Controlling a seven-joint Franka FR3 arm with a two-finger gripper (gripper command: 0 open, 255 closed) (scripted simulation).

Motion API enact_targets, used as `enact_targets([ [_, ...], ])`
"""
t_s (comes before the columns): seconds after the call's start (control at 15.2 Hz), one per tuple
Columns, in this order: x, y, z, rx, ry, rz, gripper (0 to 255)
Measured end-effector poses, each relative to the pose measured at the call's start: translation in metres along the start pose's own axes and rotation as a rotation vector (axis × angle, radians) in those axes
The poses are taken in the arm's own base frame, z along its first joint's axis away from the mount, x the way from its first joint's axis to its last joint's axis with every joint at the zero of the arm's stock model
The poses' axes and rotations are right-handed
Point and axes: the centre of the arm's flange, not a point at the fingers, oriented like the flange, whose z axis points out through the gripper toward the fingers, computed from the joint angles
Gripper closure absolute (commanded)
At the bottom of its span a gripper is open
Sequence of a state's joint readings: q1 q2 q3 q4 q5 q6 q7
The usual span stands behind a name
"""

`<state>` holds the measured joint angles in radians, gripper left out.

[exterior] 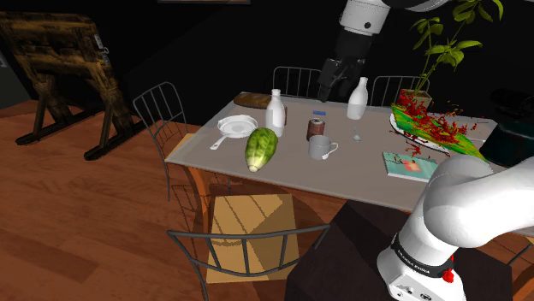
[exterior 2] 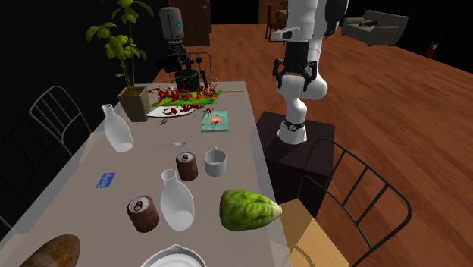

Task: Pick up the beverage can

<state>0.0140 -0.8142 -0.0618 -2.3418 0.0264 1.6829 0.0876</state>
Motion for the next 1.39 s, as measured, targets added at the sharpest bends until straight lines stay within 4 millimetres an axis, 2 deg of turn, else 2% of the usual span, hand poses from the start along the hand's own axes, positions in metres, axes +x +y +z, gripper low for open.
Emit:
enact_targets([
  [0.13, 0.004, 0.003, 0.003, -0.001, -0.001, 0.006, 0],
  [0.4, 0.034, 0.027, 0.026, -0.01, -0.013, 0.047, 0],
  [0.79, 0.09, 0.073, 0.067, -0.027, -0.031, 0.118, 0],
  [1.39, 0.156, 0.152, 0.131, -0.051, -0.059, 0.224, 0],
])
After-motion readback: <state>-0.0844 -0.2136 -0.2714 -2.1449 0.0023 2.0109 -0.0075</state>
